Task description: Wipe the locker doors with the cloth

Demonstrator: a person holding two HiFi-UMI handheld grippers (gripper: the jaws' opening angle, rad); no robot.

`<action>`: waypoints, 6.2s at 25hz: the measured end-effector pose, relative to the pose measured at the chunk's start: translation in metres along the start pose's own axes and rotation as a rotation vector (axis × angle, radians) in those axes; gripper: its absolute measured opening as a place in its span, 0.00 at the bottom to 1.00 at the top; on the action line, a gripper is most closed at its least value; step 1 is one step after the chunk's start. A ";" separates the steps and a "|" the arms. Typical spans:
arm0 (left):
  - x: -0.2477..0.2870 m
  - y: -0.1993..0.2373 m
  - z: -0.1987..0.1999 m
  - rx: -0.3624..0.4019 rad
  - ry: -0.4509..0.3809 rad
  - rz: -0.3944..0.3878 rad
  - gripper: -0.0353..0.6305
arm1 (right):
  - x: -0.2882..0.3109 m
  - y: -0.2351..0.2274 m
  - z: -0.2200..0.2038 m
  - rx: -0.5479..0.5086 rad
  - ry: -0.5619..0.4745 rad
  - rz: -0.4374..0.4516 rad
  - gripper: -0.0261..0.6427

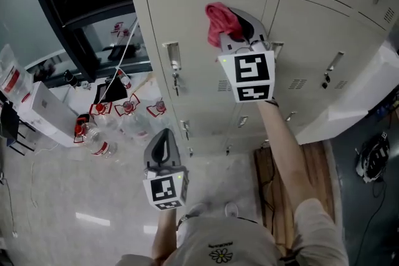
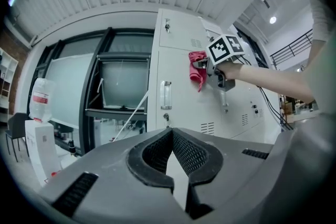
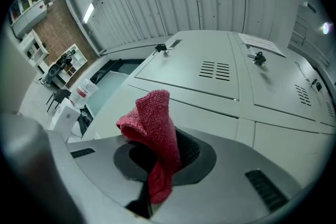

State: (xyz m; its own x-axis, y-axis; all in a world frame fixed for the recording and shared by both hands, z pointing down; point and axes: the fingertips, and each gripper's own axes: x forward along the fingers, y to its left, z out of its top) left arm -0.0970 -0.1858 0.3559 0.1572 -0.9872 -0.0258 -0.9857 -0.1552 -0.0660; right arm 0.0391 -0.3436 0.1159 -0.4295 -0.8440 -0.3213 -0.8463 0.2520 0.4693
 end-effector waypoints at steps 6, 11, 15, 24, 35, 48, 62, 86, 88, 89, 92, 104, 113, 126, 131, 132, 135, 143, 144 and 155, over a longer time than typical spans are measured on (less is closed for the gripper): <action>0.011 -0.022 0.004 0.012 -0.006 -0.047 0.08 | -0.022 -0.052 -0.023 0.008 0.040 -0.066 0.08; 0.015 -0.032 0.006 0.023 -0.010 -0.071 0.08 | -0.035 -0.081 -0.036 -0.006 0.069 -0.119 0.09; 0.015 -0.033 0.008 0.027 -0.013 -0.074 0.08 | -0.042 -0.097 -0.042 0.001 0.082 -0.155 0.08; 0.007 -0.025 0.008 0.022 -0.013 -0.061 0.08 | -0.048 -0.109 -0.047 -0.006 0.097 -0.199 0.08; -0.014 -0.004 0.001 0.016 0.006 -0.017 0.08 | -0.056 -0.065 -0.013 0.085 0.035 -0.132 0.08; -0.032 0.043 -0.022 -0.013 0.053 0.074 0.08 | -0.004 0.130 -0.007 0.197 -0.005 0.242 0.08; -0.046 0.075 -0.042 -0.057 0.089 0.157 0.08 | 0.032 0.182 -0.029 0.149 0.073 0.275 0.08; -0.023 0.040 -0.037 -0.035 0.079 0.067 0.08 | -0.004 0.097 -0.061 0.117 0.122 0.125 0.08; -0.019 0.035 -0.036 -0.031 0.079 0.057 0.08 | -0.009 0.082 -0.068 0.115 0.131 0.102 0.08; -0.017 0.032 -0.035 -0.028 0.078 0.051 0.08 | -0.012 0.074 -0.071 0.111 0.136 0.090 0.08; -0.012 0.022 -0.031 -0.018 0.071 0.030 0.08 | -0.024 0.049 -0.082 0.094 0.154 0.041 0.08; 0.002 -0.009 -0.026 -0.020 0.057 -0.040 0.08 | -0.066 -0.044 -0.122 0.075 0.239 -0.151 0.08; 0.002 -0.009 -0.024 -0.014 0.055 -0.046 0.08 | -0.078 -0.071 -0.133 0.052 0.272 -0.210 0.08; -0.018 0.017 -0.026 0.025 0.072 0.006 0.08 | -0.078 0.060 -0.102 0.159 0.121 0.046 0.08; -0.027 0.031 -0.032 0.013 0.084 0.041 0.08 | -0.046 0.124 -0.117 0.231 0.140 0.152 0.08; -0.029 0.034 -0.035 0.012 0.089 0.047 0.08 | -0.042 0.133 -0.119 0.234 0.146 0.164 0.09; -0.035 0.042 -0.041 0.002 0.100 0.064 0.08 | -0.032 0.152 -0.124 0.229 0.161 0.194 0.08; -0.043 0.057 -0.047 -0.014 0.110 0.100 0.08 | -0.022 0.176 -0.131 0.195 0.182 0.242 0.08; -0.043 0.057 -0.047 -0.015 0.110 0.102 0.08 | -0.021 0.178 -0.131 0.194 0.183 0.243 0.08; -0.042 0.052 -0.049 -0.016 0.115 0.087 0.08 | -0.017 0.178 -0.133 0.156 0.187 0.218 0.08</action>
State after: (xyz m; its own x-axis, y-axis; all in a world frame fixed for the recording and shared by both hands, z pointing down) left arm -0.1579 -0.1546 0.4021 0.0636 -0.9945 0.0834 -0.9963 -0.0682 -0.0527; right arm -0.0624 -0.3467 0.3142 -0.5530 -0.8307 -0.0640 -0.7851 0.4938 0.3739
